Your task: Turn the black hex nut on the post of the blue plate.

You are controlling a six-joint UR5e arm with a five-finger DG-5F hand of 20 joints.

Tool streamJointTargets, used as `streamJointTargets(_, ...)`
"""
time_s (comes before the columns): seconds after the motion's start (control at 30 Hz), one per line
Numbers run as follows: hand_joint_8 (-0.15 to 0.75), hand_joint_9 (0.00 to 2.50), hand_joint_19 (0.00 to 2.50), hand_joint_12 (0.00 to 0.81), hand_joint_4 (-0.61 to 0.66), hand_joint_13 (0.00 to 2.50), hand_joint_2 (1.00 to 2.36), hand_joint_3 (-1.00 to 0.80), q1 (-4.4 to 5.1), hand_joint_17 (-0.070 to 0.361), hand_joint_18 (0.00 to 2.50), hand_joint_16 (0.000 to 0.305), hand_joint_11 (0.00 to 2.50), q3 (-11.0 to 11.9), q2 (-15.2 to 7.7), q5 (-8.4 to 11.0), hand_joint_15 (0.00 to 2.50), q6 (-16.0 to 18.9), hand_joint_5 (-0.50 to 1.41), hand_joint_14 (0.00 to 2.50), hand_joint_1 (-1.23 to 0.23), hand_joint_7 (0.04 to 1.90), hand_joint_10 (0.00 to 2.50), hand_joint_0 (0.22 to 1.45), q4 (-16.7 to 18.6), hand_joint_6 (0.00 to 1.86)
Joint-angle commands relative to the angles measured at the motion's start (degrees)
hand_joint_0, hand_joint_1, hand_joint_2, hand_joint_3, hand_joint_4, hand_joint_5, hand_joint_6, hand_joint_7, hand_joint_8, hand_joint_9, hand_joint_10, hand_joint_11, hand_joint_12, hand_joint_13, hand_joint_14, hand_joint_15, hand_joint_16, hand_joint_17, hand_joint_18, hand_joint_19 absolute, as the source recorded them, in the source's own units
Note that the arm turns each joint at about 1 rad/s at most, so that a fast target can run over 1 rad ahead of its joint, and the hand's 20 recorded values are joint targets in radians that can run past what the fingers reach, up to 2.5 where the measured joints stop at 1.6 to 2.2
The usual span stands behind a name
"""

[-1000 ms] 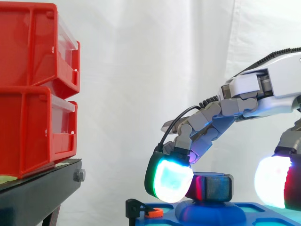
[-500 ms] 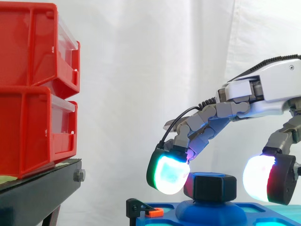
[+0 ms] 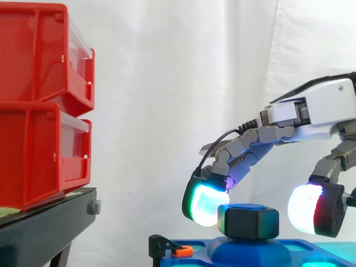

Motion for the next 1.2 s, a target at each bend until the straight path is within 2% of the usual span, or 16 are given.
streamJointTargets(0.0, 0.271, 0.49, 0.0, 0.353, 0.24, 0.19, 1.0, -0.5, -0.8, 0.103, 0.0, 0.046, 0.0, -0.01, 0.0, -0.96, 0.0, -0.03, -0.16, 0.0, -0.53, 0.75, 0.0, 0.44, 0.15, 0.5)
streamJointTargets(0.07, 0.271, 0.49, 0.0, 0.353, 0.24, 0.19, 1.0, -0.5, -1.32, 0.103, 0.0, 0.046, 0.0, 0.08, 0.0, -1.84, 0.0, -0.03, -0.16, 0.0, -0.53, 0.75, 0.0, 0.44, 0.41, 0.5)
streamJointTargets(0.13, 0.272, 0.49, 0.0, 0.352, 0.24, 0.19, 1.0, -0.5, -1.32, 0.103, 0.0, 0.046, 0.0, 0.08, 0.0, -1.93, 0.0, 0.06, -0.16, 0.0, -0.53, 0.75, 0.0, 0.44, 0.5, 0.5)
streamJointTargets(0.3, 0.272, 0.5, 0.01, 0.351, 0.24, 0.2, 1.0, -0.5, -0.71, 0.103, 0.0, 0.046, 0.0, 1.05, 0.0, -1.75, 0.0, 0.15, -0.16, 0.0, -0.53, 0.75, 0.0, 0.45, 1.2, 0.5)
streamJointTargets(0.33, 0.271, 0.5, 0.01, 0.351, 0.24, 0.2, 1.0, -0.5, -0.44, 0.102, 0.0, 0.045, 0.0, 2.1, 0.0, -1.75, 0.0, 0.15, -0.16, 0.0, -0.53, 0.75, 0.0, 0.45, 0.94, 0.5)
streamJointTargets(0.4, 0.272, 0.5, 0.01, 0.35, 0.24, 0.21, 1.0, -0.5, -0.18, 0.102, 0.0, 0.045, 0.0, 2.46, 0.0, -1.67, 0.0, 0.15, -0.16, 0.0, -0.53, 0.75, 0.0, 0.45, 0.94, 0.5)
streamJointTargets(0.53, 0.274, 0.51, 0.01, 0.349, 0.24, 0.22, 1.0, -0.5, 0.61, 0.102, 0.0, 0.045, 0.0, 2.72, 0.0, -1.58, 0.0, 0.24, -0.16, 0.0, -0.53, 0.75, 0.0, 0.45, 1.12, 0.5)
streamJointTargets(0.57, 0.273, 0.51, 0.01, 0.349, 0.25, 0.22, 1.0, -0.5, 1.05, 0.102, 0.0, 0.045, 0.0, 2.72, 0.0, -1.58, 0.0, 0.41, -0.16, 0.0, -0.53, 0.75, 0.0, 0.45, 1.2, 0.5)
streamJointTargets(0.6, 0.274, 0.51, 0.02, 0.349, 0.25, 0.22, 1.0, -0.5, 1.05, 0.102, 0.0, 0.045, 0.0, 2.72, 0.0, -1.58, 0.0, 0.41, -0.16, 0.0, -0.53, 0.75, 0.0, 0.45, 1.2, 0.5)
streamJointTargets(0.67, 0.275, 0.52, 0.02, 0.349, 0.25, 0.22, 1.0, -0.5, 2.02, 0.102, 0.0, 0.045, 0.0, 2.72, 0.0, -0.96, 0.0, 0.59, -0.16, 0.0, -0.53, 0.75, 0.0, 0.45, 1.12, 0.5)
streamJointTargets(0.8, 0.277, 0.53, 0.02, 0.35, 0.25, 0.22, 1.0, -0.5, 3.07, 0.102, 0.0, 0.045, 0.0, 2.72, 0.0, -0.17, 0.0, 0.68, -0.16, 0.0, -0.53, 0.75, 0.0, 0.45, 0.5, 0.5)
streamJointTargets(0.9, 0.278, 0.54, 0.02, 0.349, 0.25, 0.23, 1.0, -0.5, 4.3, 0.102, 0.0, 0.045, 0.0, 2.72, 0.0, 0.62, 0.0, 1.2, -0.16, 0.0, -0.53, 0.75, 0.0, 0.45, -1.87, 0.5)
streamJointTargets(1.1, 0.279, 0.54, 0.02, 0.349, 0.25, 0.23, 1.0, -0.5, 5.36, 0.102, 0.0, 0.045, 0.0, 2.72, 0.0, 1.06, 0.0, 2.43, -0.16, 0.0, -0.53, 0.75, 0.0, 0.45, -3.89, 0.5)
streamJointTargets(1.17, 0.278, 0.54, 0.02, 0.349, 0.25, 0.23, 1.0, -0.5, 5.44, 0.101, 0.0, 0.045, 0.0, 2.72, 0.0, 1.06, 0.0, 2.7, -0.16, 0.0, -0.52, 0.76, 0.0, 0.45, -4.33, 0.5)
